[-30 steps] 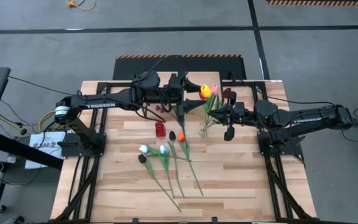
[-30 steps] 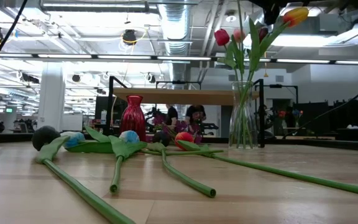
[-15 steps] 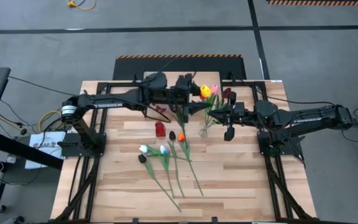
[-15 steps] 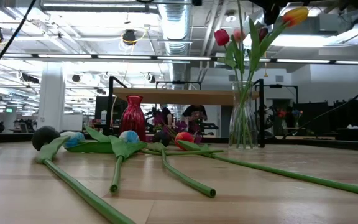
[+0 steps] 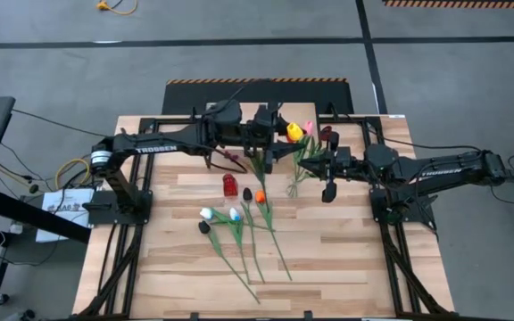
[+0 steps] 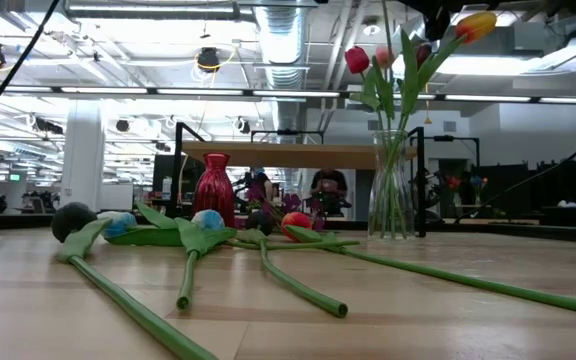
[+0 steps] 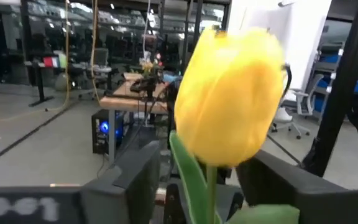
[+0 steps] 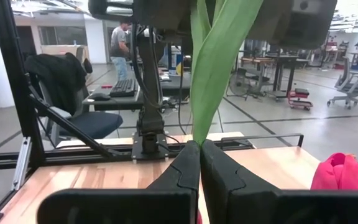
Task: Pick and place flowers into a vace then onto a shelf
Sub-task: Put the yellow tulip into the transparent vase
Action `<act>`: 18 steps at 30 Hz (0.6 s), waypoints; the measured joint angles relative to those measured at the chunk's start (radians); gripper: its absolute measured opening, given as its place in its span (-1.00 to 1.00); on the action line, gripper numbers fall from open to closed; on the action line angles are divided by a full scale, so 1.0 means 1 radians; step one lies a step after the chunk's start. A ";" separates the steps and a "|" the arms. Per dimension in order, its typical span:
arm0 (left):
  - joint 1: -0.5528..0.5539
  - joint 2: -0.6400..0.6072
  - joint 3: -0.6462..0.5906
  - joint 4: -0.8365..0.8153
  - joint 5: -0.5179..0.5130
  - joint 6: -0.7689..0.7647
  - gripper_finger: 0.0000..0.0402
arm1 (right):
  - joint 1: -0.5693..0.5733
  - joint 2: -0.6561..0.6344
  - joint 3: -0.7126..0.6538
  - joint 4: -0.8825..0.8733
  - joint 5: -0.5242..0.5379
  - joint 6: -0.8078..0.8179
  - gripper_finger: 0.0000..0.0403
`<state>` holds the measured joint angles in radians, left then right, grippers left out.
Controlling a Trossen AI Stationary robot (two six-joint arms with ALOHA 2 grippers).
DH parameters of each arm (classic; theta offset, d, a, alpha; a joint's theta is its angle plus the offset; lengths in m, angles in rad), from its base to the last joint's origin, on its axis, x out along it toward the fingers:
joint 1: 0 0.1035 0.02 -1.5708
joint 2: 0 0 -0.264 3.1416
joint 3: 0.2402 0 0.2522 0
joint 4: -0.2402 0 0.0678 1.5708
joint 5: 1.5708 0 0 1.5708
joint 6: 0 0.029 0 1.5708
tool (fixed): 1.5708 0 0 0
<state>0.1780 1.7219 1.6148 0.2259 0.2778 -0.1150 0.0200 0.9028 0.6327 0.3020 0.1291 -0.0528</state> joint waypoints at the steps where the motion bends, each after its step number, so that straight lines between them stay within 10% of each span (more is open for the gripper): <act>1: 0.000 0.001 0.000 -0.002 0.002 0.000 -0.18 | 0.000 0.000 0.000 -0.003 0.000 0.000 -1.00; 10: 0.009 0.000 0.000 0.009 0.050 0.005 -0.94 | 0.000 0.000 0.000 -0.005 0.000 0.001 -1.00; 18: 0.012 0.000 0.000 0.010 0.068 0.018 -0.99 | 0.000 0.000 0.000 -0.002 0.001 0.032 -0.96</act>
<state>0.1898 1.7218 1.6150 0.2363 0.3454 -0.0971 0.0196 0.9031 0.6327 0.2996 0.1299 -0.0211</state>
